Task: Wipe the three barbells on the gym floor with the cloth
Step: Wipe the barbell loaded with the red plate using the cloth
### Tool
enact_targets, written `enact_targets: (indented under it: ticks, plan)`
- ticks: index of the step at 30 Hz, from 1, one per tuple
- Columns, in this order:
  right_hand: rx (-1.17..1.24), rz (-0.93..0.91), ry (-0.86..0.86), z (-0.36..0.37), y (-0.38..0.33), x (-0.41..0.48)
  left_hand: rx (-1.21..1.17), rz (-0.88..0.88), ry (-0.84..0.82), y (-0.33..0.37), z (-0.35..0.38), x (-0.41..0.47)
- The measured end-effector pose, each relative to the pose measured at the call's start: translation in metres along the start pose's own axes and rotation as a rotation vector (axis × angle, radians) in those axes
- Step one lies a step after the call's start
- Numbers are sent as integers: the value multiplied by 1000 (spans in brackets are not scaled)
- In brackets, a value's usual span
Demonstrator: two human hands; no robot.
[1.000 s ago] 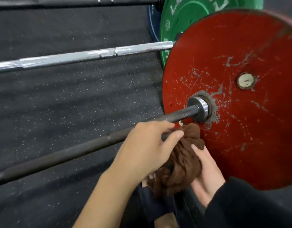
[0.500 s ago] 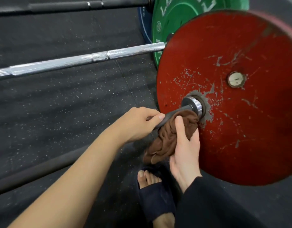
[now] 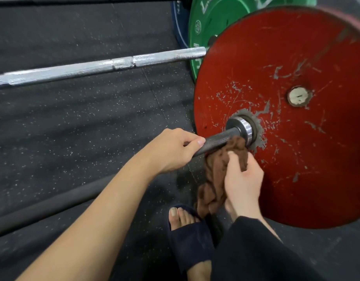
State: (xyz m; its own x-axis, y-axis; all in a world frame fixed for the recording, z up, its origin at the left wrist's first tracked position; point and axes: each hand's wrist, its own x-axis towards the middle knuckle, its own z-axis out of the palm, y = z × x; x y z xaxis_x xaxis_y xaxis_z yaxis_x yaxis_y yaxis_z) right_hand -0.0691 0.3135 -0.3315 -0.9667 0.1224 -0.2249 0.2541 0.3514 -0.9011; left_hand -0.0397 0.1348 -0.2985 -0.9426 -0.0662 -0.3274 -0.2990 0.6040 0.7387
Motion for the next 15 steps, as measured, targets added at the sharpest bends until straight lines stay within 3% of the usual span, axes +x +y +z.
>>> enact_targets:
  ticks: [3,9,15]
  plan:
    - [-71,-66,-7,-1,-3,1,-24,-6,-11,1,-2,-1]
    - [-180,-215,-288,11,6,-35,-80,-29,-5,1,-3,0]
    - [-113,-110,-20,1,-1,-4,-64,-40,26,0,0,-1]
